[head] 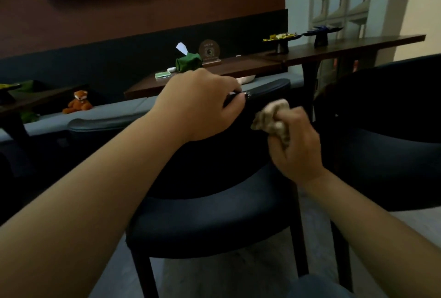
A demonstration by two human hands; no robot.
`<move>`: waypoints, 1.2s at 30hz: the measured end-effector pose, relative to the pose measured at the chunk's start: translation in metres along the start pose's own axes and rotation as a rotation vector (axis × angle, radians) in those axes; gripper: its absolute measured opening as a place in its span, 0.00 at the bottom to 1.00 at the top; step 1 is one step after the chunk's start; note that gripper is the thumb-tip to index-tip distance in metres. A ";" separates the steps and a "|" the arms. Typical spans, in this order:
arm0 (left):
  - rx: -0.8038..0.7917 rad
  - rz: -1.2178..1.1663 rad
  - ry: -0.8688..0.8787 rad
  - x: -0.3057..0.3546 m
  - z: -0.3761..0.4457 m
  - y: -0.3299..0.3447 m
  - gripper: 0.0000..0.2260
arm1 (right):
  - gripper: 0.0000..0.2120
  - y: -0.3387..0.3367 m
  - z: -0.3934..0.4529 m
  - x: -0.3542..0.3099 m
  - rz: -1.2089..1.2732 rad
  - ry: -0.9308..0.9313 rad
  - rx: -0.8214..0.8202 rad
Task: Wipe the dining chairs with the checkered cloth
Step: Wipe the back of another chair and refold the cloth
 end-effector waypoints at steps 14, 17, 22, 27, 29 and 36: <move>0.514 -0.022 -0.442 -0.068 -0.108 0.010 0.23 | 0.07 0.047 -0.056 -0.058 0.087 -0.468 -0.275; 0.534 -0.039 -0.420 -0.070 -0.110 0.010 0.21 | 0.11 0.047 -0.046 -0.067 0.021 -0.728 -0.474; 0.569 -0.063 -0.409 -0.068 -0.109 0.010 0.20 | 0.04 0.042 0.022 -0.077 0.074 -0.543 -0.206; 0.546 -0.067 -0.442 -0.070 -0.109 0.010 0.20 | 0.17 0.063 -0.040 -0.062 -0.158 -0.919 -0.417; 0.546 -0.087 -0.445 -0.069 -0.110 0.010 0.20 | 0.19 0.065 -0.063 -0.058 -0.246 -1.013 -0.627; 0.563 -0.073 -0.450 -0.070 -0.112 0.011 0.20 | 0.10 0.048 0.013 -0.092 -0.108 -0.793 -0.288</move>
Point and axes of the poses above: each hand's wrist, its own z-axis towards the middle knuckle, its own y-axis out of the palm, x = y × z, the point moved 2 cm from there along z, towards the middle knuckle, and after that the axes turned 2 degrees about x, right-handed, at the moved point
